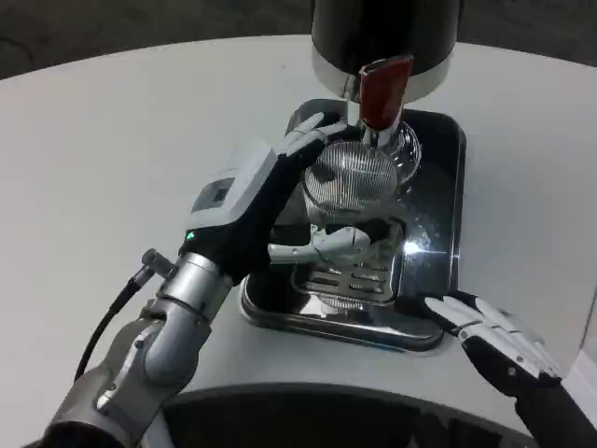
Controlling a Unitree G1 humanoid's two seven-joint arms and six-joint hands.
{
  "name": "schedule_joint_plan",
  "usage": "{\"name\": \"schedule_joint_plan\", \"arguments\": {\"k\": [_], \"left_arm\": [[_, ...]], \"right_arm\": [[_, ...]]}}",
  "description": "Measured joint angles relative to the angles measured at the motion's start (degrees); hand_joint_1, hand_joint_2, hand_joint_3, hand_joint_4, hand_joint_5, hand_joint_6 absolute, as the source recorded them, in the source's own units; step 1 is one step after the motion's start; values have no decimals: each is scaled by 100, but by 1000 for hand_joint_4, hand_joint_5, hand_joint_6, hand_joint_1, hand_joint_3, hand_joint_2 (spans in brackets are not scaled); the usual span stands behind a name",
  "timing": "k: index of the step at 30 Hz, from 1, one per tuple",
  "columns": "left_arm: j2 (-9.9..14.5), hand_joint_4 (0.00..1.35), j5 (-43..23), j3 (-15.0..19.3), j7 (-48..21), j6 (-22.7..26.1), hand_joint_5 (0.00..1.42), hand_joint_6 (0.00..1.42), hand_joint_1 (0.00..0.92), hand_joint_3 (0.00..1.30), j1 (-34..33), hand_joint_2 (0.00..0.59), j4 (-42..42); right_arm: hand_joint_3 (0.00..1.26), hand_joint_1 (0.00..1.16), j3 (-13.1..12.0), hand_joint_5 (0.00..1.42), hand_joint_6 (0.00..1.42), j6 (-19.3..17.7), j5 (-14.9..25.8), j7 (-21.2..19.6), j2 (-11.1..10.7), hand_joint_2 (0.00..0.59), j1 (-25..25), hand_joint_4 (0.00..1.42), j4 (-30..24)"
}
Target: Grasp the cup under the faucet to collect the drink, then remove the cup.
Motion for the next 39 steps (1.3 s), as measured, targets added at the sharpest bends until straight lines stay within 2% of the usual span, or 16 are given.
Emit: {"name": "schedule_joint_plan", "arguments": {"k": [14,27,39], "left_arm": [[18,94,-247,12,-75,-153,429,453,415,260,55,93,-14],[-82,73,-770,65,-504,-417,344,425,419,233,52,100,230],[-83,64,-838,90,-596,-493,389,447,431,229,51,106,244]], "right_arm": [[175,672,21,55,17,-1,19,-17,11,505,-7,116,20],[183,672,24,61,18,-4,18,-19,11,505,-7,116,21],[183,672,24,61,18,-7,19,-19,11,505,-7,116,21]]}}
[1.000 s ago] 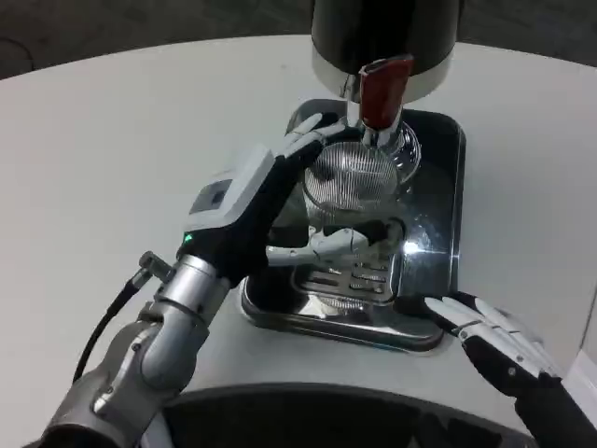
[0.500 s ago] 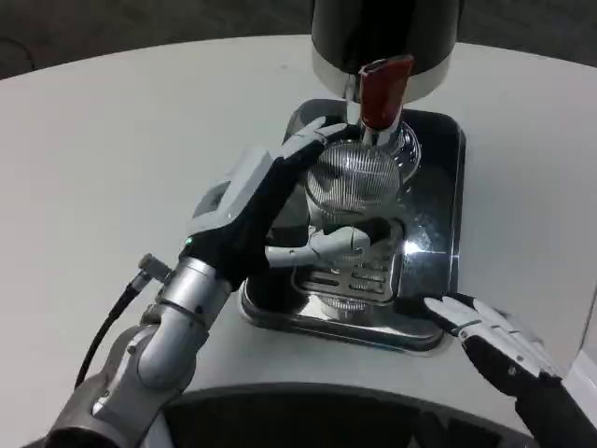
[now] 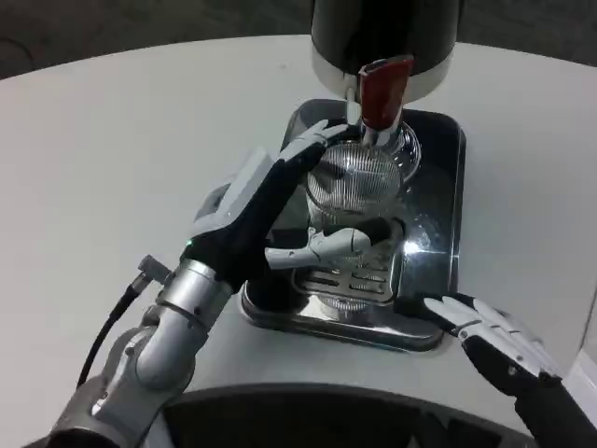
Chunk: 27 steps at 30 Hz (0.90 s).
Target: Grasp the cup under the faucet to collect the drink, then remove the cup.
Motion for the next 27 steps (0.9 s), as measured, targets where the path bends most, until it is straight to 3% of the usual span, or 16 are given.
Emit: {"name": "schedule_joint_plan", "arguments": {"k": [8,13,19,27], "left_arm": [[0,65,-2,10,-4,-21,432,459,423,229,-1,116,0],[0,57,3,10,-3,-21,293,404,410,222,0,119,-4],[0,0,6,10,-3,-20,91,187,369,142,4,107,-19],[11,0,8,19,-11,-15,14,82,288,23,85,66,-111]], "right_arm": [[184,670,0,63,18,-7,2,0,1,510,10,124,0],[184,666,-1,69,18,-7,12,0,3,511,43,126,0],[190,663,-1,72,18,-8,13,-1,12,511,97,128,0],[195,654,7,72,18,-9,15,-11,24,507,113,129,0]]}}
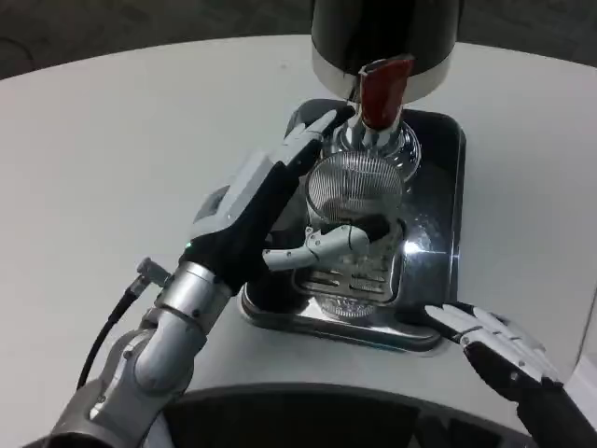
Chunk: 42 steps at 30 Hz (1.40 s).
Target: Grasp the cup under the faucet to collect the drink, then remove the cup.
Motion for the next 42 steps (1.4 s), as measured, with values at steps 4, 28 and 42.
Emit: {"name": "schedule_joint_plan", "arguments": {"k": [4,28,42], "left_arm": [[29,0,-18,43,-85,19,14,80,267,6,104,58,-183],[-87,369,-2299,1412,-1044,1460,458,436,75,350,1984,56,-4136],[-311,270,-3280,1431,-1833,2774,398,397,68,326,1322,79,-4773]], "right_arm": [[196,650,-8,72,18,-7,1,-7,2,506,-2,129,0],[197,638,9,73,18,-21,92,-64,6,504,-54,129,70],[197,635,19,83,18,-21,92,-74,29,504,25,138,70]]}}
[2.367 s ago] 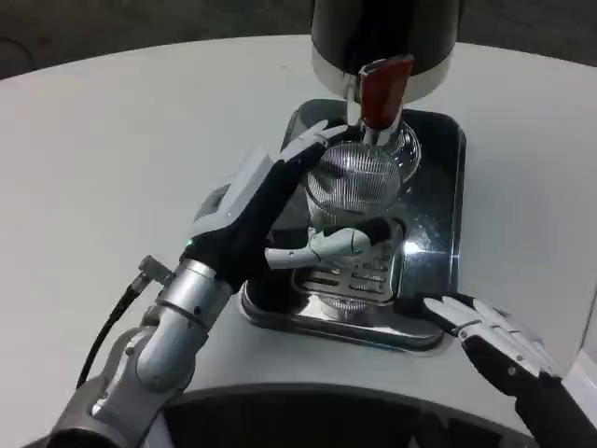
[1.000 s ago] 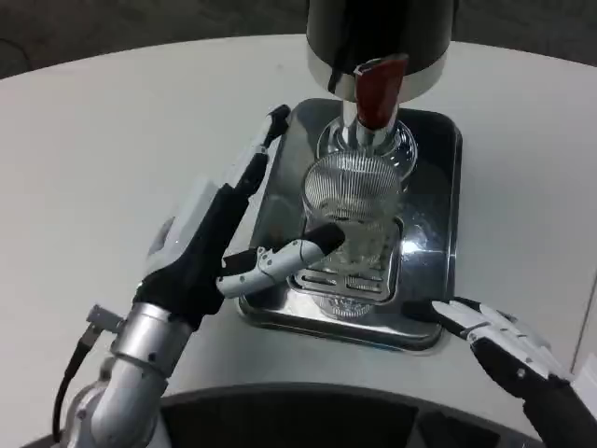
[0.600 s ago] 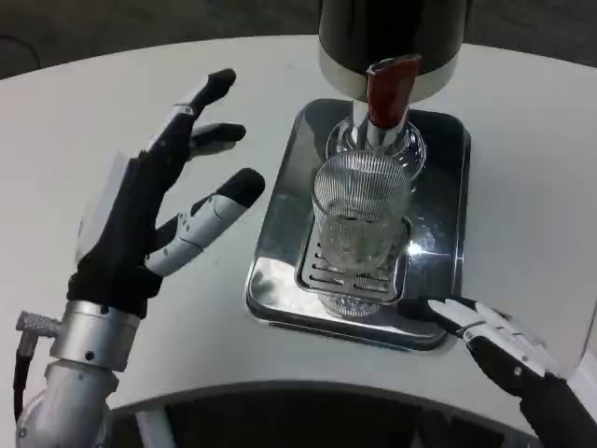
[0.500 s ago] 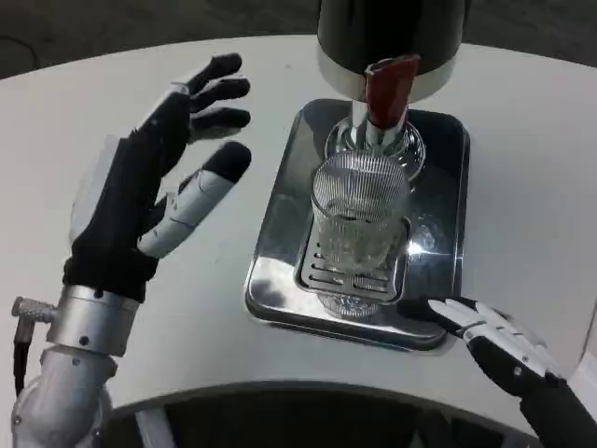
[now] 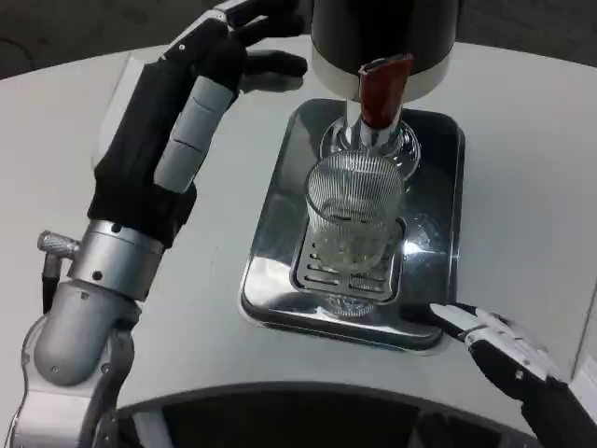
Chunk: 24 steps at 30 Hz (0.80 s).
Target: Grasp the cup under the faucet to collect the drink, then remove the cup.
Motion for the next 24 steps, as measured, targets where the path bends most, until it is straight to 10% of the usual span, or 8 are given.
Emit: {"name": "schedule_joint_plan", "arguments": {"k": [24], "left_arm": [[-295,208,-251,-213,-828,497,313,303,76,278,-1021,102,644]], "right_arm": [[206,633,1,86,20,-3,-5,-1,-8,504,-42,146,0]]}}
